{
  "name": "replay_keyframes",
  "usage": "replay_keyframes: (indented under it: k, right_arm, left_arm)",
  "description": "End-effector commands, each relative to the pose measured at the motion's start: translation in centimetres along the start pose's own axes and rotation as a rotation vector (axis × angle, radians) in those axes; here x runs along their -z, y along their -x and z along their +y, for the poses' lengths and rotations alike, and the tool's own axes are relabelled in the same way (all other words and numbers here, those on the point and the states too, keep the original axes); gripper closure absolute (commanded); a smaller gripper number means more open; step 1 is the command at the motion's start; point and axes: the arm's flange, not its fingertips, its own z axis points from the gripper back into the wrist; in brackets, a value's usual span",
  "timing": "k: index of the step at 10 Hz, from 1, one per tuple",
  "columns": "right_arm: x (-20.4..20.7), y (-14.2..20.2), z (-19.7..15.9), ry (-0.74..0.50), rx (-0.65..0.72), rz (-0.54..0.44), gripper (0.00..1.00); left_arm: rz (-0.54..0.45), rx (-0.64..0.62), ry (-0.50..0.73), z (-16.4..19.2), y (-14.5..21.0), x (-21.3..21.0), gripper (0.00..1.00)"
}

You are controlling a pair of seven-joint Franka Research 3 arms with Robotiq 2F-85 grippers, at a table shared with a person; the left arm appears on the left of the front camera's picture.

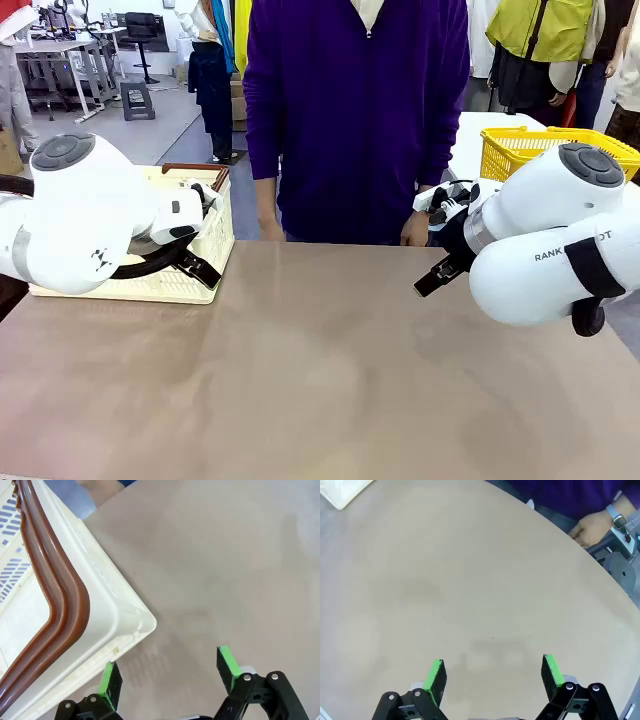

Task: Place the drinks into the Shopping basket.
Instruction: Pick up one drink and place it into the Shopping basket.

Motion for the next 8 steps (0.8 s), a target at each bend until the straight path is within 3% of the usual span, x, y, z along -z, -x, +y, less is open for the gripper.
replay_keyframes:
  k: [1, 8]
  right_arm:
    - [0.00, 0.00, 0.00, 0.000, 0.000, 0.000, 0.00]
    - [0.00, 0.00, 0.00, 0.000, 0.000, 0.000, 0.00]
  left_arm:
    - [0.000, 0.000, 0.000, 0.00, 0.00, -0.01, 0.00]
    - [0.000, 0.000, 0.000, 0.00, 0.00, -0.01, 0.00]
